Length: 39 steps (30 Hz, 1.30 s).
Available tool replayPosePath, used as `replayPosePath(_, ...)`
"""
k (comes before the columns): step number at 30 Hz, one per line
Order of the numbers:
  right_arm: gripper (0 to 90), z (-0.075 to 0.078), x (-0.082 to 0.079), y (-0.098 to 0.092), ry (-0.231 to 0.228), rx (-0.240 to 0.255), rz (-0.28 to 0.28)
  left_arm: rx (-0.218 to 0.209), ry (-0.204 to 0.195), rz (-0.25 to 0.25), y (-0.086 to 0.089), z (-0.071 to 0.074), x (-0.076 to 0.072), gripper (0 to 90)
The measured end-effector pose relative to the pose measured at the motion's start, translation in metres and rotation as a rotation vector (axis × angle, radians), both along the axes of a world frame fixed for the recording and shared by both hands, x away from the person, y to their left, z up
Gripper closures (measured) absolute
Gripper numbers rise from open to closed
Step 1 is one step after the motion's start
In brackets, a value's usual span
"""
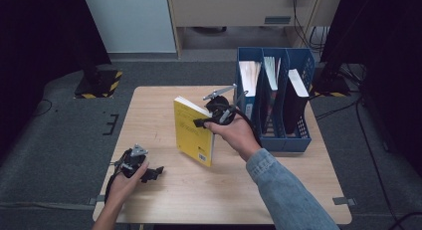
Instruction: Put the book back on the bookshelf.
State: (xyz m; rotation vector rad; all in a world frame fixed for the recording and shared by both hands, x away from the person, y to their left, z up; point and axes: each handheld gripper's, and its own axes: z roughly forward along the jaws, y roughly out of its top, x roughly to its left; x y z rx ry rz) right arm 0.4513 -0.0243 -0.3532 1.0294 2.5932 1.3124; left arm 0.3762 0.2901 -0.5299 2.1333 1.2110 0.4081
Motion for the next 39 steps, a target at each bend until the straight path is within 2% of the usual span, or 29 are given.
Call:
replayPosePath(2,74.9,0.0,-0.003,-0.007,0.002,0.009,-0.001,0.001,-0.013,0.004,-0.001,-0.001,0.0,2.7)
replayPosePath(6,74.9,0.001,-0.01,-0.02,0.003,0.016,0.001,0.034,-0.034,-0.006,-0.005,-0.004,-0.002,0.0)
replayPosePath(10,74.8,0.001,-0.014,-0.031,0.002,0.02,-0.001,0.021,-0.057,0.009,-0.006,-0.007,-0.004,0.0)
replayPosePath(16,74.8,0.001,-0.018,-0.047,0.014,0.047,-0.009,0.018,-0.058,0.013,-0.006,-0.007,-0.004,0.0)
replayPosePath(24,74.8,0.002,-0.026,-0.065,0.028,0.111,-0.016,0.018,-0.059,0.014,-0.006,-0.007,-0.004,0.0)
replayPosePath(32,74.8,-0.004,-0.037,-0.085,0.023,0.128,-0.02,0.018,-0.06,0.017,-0.006,-0.007,-0.005,0.0)
replayPosePath(39,74.7,-0.006,-0.043,-0.107,0.019,0.131,-0.046,0.018,-0.06,0.02,-0.007,-0.007,-0.005,0.0)
